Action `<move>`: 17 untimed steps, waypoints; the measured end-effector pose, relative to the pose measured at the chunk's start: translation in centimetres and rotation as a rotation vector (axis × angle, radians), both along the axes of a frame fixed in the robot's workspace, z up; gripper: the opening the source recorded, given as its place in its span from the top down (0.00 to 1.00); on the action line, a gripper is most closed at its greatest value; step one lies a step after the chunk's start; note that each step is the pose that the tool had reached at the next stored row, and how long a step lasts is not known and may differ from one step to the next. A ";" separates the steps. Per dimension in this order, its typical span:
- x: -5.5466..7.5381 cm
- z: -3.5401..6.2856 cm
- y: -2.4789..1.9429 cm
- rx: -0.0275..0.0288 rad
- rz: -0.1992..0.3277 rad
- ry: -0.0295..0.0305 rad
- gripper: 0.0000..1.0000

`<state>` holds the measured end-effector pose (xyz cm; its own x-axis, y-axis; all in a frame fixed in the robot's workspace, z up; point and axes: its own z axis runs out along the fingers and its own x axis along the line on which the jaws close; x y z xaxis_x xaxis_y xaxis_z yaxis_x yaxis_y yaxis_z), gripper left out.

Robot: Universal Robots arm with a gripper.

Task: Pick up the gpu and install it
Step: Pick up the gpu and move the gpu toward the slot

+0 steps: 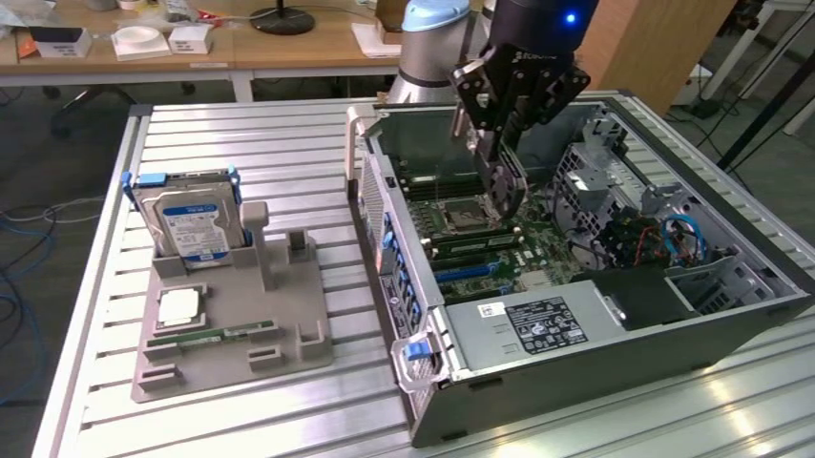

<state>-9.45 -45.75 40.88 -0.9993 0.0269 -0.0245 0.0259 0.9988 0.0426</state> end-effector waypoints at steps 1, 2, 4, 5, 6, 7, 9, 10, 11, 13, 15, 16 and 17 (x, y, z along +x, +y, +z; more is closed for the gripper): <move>0.1 0.00 0.00 0.0000 0.000 0.0000 0.74; 0.2 0.00 0.00 0.0000 0.000 0.0000 0.74; 0.5 0.00 0.00 0.0000 0.000 0.0000 0.74; 0.6 0.00 0.00 -0.0001 0.000 0.0001 0.74; 0.7 0.00 0.00 0.0000 0.000 0.0000 0.74; 0.8 0.00 0.00 0.0000 0.000 0.0000 0.74; 1.1 0.00 0.00 0.0000 0.000 0.0000 0.74; 1.3 0.00 0.00 0.0001 0.000 0.0000 0.74; 1.4 0.00 0.00 0.0001 0.000 0.0000 0.74; 1.7 0.00 0.00 0.0000 0.000 0.0001 0.74; 2.0 0.00 0.00 0.0000 0.000 0.0000 0.74; 2.1 0.00 0.00 0.0000 0.000 0.0001 0.74; 2.2 0.00 0.00 0.0000 0.000 0.0000 0.74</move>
